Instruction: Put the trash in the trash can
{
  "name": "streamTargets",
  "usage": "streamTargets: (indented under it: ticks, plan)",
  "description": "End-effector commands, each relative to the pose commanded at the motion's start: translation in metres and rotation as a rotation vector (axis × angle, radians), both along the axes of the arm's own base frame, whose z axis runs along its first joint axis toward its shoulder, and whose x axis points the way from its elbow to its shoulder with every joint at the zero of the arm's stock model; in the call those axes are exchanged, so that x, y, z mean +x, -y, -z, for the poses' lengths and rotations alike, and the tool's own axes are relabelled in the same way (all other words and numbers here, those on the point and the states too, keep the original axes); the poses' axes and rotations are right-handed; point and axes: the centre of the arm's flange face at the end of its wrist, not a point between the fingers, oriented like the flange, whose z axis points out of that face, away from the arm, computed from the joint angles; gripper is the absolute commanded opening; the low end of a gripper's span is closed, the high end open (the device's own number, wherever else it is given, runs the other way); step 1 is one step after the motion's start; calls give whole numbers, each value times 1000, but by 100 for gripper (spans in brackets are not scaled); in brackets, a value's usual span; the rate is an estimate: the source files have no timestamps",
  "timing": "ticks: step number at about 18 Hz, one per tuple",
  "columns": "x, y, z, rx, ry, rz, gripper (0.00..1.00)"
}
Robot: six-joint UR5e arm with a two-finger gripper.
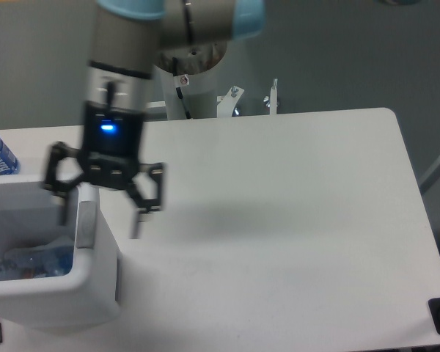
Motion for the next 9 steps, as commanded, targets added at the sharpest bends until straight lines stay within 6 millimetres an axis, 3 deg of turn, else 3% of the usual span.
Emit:
streamTargets:
  ticks: [2,5,9]
  plan:
    - [-18,11,-8,-7,-41,-4,100]
    - [-42,27,-1,-83,-95,0,100]
    - [-48,50,9,-341,-211,44,100]
